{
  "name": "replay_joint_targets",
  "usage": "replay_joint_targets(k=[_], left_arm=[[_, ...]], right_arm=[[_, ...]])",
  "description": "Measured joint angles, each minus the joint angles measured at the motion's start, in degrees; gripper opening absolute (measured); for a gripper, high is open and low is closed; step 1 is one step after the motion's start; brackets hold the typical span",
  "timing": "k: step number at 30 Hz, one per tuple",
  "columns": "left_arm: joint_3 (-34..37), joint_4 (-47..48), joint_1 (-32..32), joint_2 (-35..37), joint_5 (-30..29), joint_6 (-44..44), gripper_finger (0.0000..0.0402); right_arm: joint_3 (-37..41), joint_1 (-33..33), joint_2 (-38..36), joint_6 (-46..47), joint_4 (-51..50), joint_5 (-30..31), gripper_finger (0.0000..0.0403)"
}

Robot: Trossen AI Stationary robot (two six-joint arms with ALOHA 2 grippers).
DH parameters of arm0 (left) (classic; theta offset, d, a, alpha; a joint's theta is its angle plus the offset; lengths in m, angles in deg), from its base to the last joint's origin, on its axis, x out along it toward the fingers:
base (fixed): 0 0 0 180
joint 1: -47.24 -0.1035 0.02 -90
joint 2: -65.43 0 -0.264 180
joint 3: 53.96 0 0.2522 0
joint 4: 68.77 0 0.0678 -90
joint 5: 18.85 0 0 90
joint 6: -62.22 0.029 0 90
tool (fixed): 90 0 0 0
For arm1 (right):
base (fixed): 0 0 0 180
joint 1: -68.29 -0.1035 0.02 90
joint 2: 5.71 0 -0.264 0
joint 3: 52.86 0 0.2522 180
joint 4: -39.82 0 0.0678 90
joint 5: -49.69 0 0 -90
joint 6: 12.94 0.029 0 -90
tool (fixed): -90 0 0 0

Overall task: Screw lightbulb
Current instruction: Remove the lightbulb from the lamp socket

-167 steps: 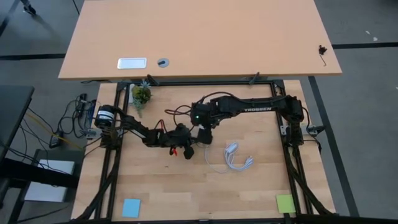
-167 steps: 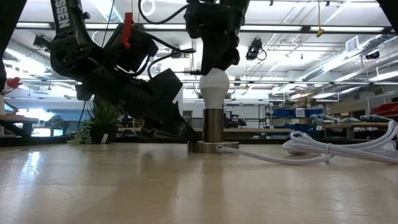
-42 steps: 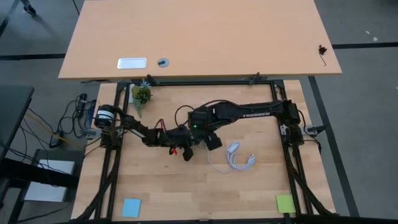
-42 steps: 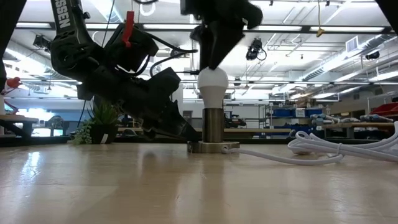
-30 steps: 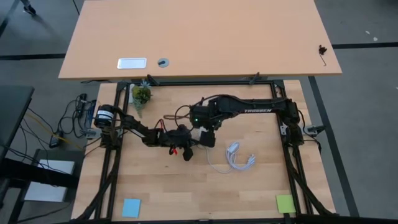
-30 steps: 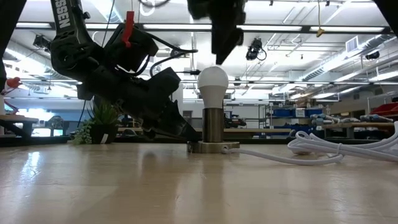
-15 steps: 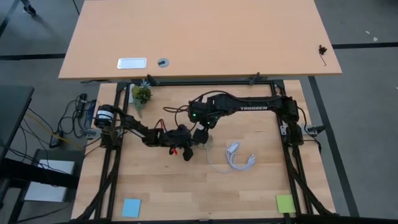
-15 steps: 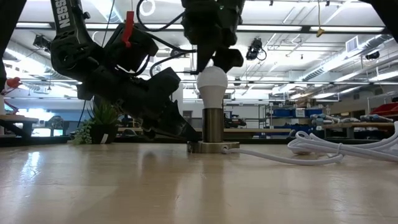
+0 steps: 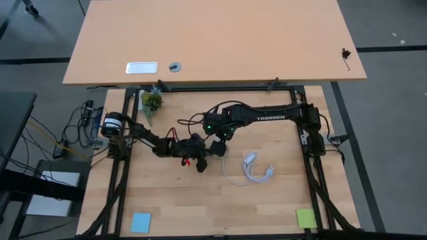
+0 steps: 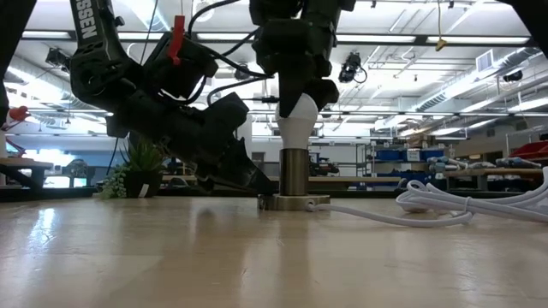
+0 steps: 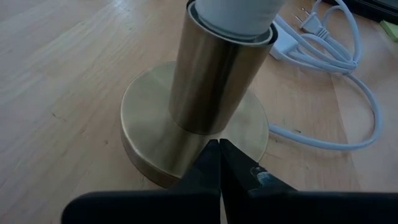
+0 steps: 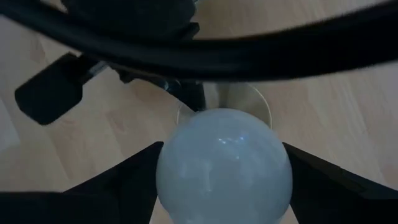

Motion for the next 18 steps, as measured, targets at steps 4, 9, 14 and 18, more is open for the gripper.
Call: replay_joint_targets(k=[4, 9, 14, 18], left_arm=[[0.0, 0.0, 0.0, 0.0, 0.0, 0.0, 0.0], [0.0, 0.0, -0.1, 0.0, 0.2, 0.0, 0.0], [0.0, -0.1, -0.3, 0.0, 1.2, 0.0, 0.0], [0.0, -0.1, -0.3, 0.0, 1.4, 0.0, 0.0]], right_arm=[[-0.3, 0.0, 0.0, -6.2, -0.1, 0.0, 0.029], [-0.3, -0.2, 0.0, -23.8, -0.3, -0.1, 0.0291], [-0.4, -0.9, 0.0, -41.3, -0.4, 0.0, 0.0293], [-0.6, -2.0, 0.0, -43.6, -0.7, 1.0, 0.0299]])
